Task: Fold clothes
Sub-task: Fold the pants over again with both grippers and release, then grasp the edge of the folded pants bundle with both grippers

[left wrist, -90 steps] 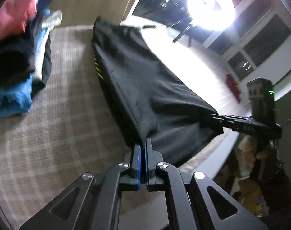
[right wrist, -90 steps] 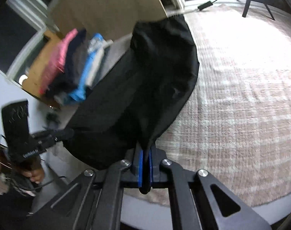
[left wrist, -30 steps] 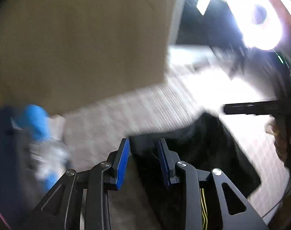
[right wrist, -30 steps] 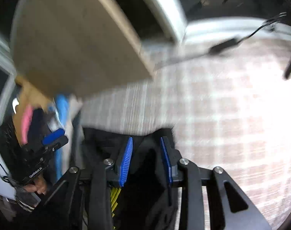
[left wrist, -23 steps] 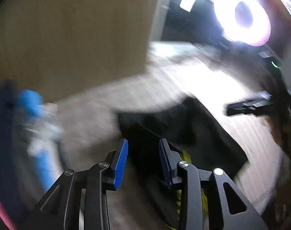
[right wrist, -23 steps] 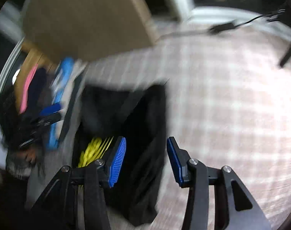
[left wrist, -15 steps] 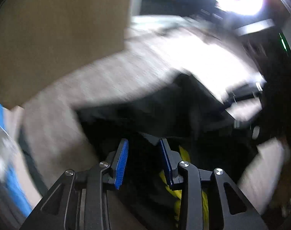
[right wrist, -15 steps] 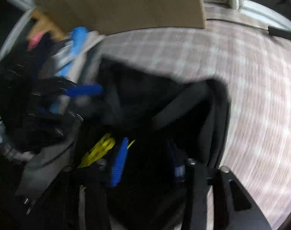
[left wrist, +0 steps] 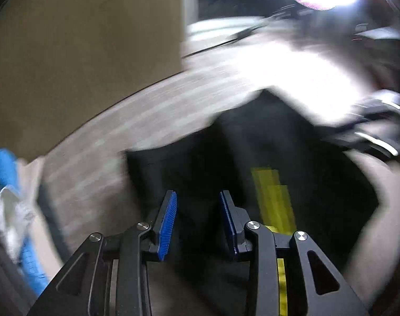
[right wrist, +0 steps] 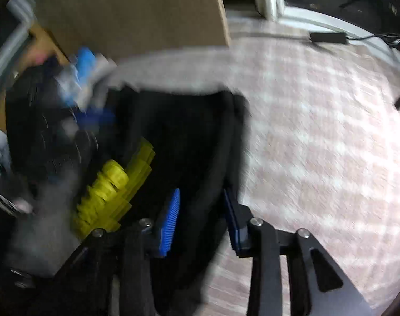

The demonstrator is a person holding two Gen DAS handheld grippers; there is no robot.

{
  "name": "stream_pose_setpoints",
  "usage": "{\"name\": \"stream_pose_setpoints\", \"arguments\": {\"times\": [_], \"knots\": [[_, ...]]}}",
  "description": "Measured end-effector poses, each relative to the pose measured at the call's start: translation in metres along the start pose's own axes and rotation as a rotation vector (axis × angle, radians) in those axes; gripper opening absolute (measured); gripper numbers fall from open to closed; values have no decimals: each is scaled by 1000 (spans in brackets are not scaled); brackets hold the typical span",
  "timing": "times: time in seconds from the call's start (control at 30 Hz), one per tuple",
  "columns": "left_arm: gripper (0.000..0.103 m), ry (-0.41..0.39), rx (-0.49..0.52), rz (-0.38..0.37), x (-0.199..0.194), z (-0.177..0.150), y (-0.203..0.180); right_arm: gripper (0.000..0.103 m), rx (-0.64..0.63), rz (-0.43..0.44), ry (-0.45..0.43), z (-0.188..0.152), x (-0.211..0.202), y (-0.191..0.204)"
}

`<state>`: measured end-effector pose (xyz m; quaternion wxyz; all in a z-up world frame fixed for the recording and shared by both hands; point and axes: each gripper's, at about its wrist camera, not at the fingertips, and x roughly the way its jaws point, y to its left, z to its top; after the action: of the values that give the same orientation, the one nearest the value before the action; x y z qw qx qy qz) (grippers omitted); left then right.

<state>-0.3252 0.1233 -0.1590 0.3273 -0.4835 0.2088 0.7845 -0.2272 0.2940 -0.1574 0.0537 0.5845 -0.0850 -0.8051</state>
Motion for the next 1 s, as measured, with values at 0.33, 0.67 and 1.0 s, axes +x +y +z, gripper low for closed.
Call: {"name": "stream_pose_setpoints", "arguments": {"times": [0.33, 0.67, 1.0], "knots": [[52, 7, -162, -136, -72, -71, 2, 57, 207, 56, -53, -83, -56, -22], [35, 153, -217, -168, -47, -131, -32, 58, 179, 127, 59, -109, -10, 16], [9, 183, -263, -263, -63, -147, -18, 21, 173, 173, 155, -120, -17, 16]]}}
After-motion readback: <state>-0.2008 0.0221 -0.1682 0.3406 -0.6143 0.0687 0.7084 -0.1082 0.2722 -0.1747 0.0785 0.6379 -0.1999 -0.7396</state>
